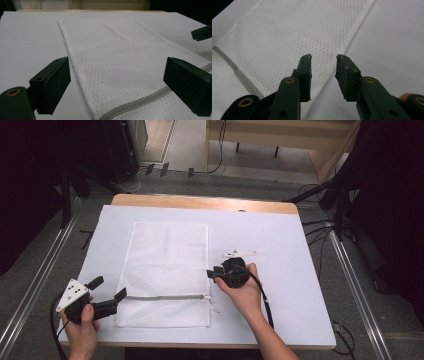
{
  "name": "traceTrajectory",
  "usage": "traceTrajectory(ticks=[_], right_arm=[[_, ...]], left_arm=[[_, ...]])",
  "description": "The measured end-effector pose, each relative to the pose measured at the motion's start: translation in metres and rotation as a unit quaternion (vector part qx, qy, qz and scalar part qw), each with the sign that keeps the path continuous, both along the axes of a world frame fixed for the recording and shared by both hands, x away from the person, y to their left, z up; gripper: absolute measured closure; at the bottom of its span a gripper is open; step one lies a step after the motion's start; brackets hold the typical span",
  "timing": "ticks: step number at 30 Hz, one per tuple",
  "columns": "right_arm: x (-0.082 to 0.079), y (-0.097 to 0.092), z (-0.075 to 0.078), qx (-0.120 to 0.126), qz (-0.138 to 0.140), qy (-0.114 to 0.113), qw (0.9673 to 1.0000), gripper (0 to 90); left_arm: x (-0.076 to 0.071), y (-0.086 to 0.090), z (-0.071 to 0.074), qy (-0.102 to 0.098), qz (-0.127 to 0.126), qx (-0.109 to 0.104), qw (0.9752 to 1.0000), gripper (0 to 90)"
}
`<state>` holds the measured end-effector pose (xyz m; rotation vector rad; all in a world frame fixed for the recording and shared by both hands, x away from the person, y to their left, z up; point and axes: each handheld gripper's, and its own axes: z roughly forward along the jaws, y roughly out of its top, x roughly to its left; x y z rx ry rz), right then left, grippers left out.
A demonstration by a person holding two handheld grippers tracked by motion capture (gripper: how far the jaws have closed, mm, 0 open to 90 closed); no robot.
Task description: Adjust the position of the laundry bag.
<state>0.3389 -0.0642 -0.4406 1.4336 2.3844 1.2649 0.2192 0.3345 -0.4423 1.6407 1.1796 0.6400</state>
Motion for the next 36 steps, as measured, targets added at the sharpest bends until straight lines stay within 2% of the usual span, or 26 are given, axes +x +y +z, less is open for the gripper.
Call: traceTrajectory(ticks=[2, 5, 8, 11, 15, 17, 19, 21, 23, 25, 29, 30, 34, 36], right_arm=[[0.005, 0.006, -0.004, -0.007, -0.007, 0.017, 0.9998, 66.0], [0.012, 0.011, -0.010, -0.019, -0.034, 0.039, 0.9985, 62.8], [0.019, 0.014, -0.014, -0.003, -0.044, 0.077, 0.9960, 62.5], [0.021, 0.015, -0.016, 0.000, -0.043, 0.089, 0.9951, 62.5], [0.023, 0.019, -0.021, -0.009, -0.049, 0.107, 0.9930, 63.8], [0.023, 0.020, -0.021, -0.015, -0.051, 0.104, 0.9932, 65.6], [0.021, 0.025, -0.020, -0.037, -0.061, 0.096, 0.9928, 68.1], [0.015, 0.033, -0.019, -0.076, -0.063, 0.067, 0.9928, 70.7], [0.009, 0.042, -0.019, -0.118, -0.066, 0.035, 0.9901, 76.1], [0.005, 0.047, -0.020, -0.141, -0.074, 0.014, 0.9872, 78.7], [0.005, 0.049, -0.019, -0.154, -0.077, 0.010, 0.9850, 84.7], [0.006, 0.049, -0.019, -0.154, -0.079, 0.013, 0.9849, 90.0], [0.009, 0.047, -0.018, -0.141, -0.076, 0.025, 0.9868, 90.0], [0.010, 0.043, -0.019, -0.126, -0.075, 0.034, 0.9887, 90.0]], left_arm=[[0.000, 0.000, 0.000, 0.001, -0.002, 0.002, 1.0000, 7.3], [0.000, -0.001, 0.000, 0.001, -0.003, 0.003, 1.0000, 7.3], [0.000, -0.001, 0.000, 0.002, -0.003, 0.004, 1.0000, 7.3], [0.000, -0.001, 0.000, 0.003, -0.003, 0.004, 1.0000, 7.3], [0.001, -0.002, -0.001, 0.006, -0.005, 0.007, 0.9999, 7.3], [0.001, -0.003, -0.001, 0.007, -0.006, 0.009, 0.9999, 7.3], [0.002, -0.003, -0.002, 0.010, -0.008, 0.009, 0.9999, 7.4], [0.002, -0.004, -0.002, 0.010, -0.008, 0.011, 0.9999, 7.4], [0.002, -0.005, -0.002, 0.009, -0.008, 0.010, 0.9999, 7.4], [0.002, -0.006, -0.002, 0.010, -0.007, 0.012, 0.9999, 7.4], [0.001, -0.005, -0.002, 0.010, -0.007, 0.016, 0.9998, 7.4], [0.001, -0.006, -0.002, 0.010, -0.007, 0.015, 0.9998, 7.4], [0.002, -0.005, -0.004, 0.012, -0.006, 0.019, 0.9997, 7.5], [0.002, -0.004, -0.004, 0.012, -0.005, 0.019, 0.9997, 7.5]])
